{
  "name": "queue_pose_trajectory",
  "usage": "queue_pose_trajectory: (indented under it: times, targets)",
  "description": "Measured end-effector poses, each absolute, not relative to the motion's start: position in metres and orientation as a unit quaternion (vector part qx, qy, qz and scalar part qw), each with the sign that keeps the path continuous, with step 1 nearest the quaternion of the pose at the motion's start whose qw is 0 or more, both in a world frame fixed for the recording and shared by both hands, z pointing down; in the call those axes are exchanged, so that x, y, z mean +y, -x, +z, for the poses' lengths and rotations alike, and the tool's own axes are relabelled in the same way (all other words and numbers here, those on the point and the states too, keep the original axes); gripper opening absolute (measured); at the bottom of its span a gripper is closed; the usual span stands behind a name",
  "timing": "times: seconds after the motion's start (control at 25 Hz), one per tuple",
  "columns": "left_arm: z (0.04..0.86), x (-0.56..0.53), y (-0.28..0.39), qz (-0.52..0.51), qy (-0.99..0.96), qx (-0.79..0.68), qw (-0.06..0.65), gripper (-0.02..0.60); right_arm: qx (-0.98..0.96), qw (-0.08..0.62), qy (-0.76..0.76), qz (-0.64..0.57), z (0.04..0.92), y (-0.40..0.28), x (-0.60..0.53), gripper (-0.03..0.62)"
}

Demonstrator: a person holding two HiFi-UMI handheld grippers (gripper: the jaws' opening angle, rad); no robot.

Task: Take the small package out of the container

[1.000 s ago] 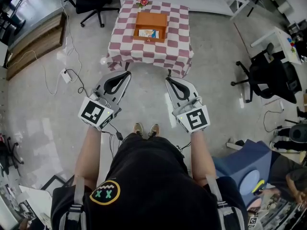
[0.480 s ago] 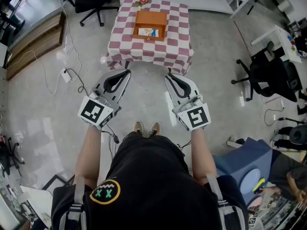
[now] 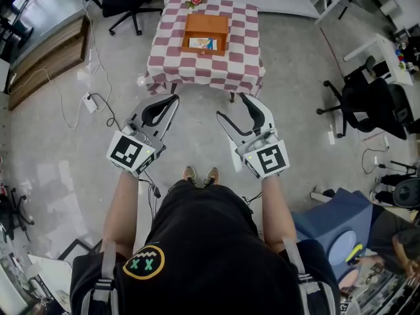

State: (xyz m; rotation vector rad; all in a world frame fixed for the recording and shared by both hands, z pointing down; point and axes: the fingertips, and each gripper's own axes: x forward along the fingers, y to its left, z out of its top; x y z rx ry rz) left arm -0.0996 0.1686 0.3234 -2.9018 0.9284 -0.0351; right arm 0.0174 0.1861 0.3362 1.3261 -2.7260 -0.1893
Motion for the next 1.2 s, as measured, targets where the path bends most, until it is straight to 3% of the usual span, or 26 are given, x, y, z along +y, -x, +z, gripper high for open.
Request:
queue_pose_trajectory:
  times: [0.12,0.56,0.8,1.2]
  targets:
    - [0.324,0.167,0.100,-0.011,0.951,0.307,0.048,0.017,-0.896,0.051,-0.438,-0.059,0.337,-0.019,0.185,0.353]
    - [0.325,0.162,0.102,-0.011,0.951,0.306,0.047,0.017,-0.891,0.048,-0.448,-0.057,0.338,-0.022,0.178,0.433]
    - [0.325,0.161,0.104,-0.012,0.951,0.306,0.047,0.017,-0.889,0.049,-0.453,-0.051,0.342,-0.022,0.174,0.558]
    - [0.325,0.161,0.099,-0.014,0.952,0.303,0.047,0.017,-0.882,0.052,-0.466,-0.050,0.346,-0.029,0.171,0.597]
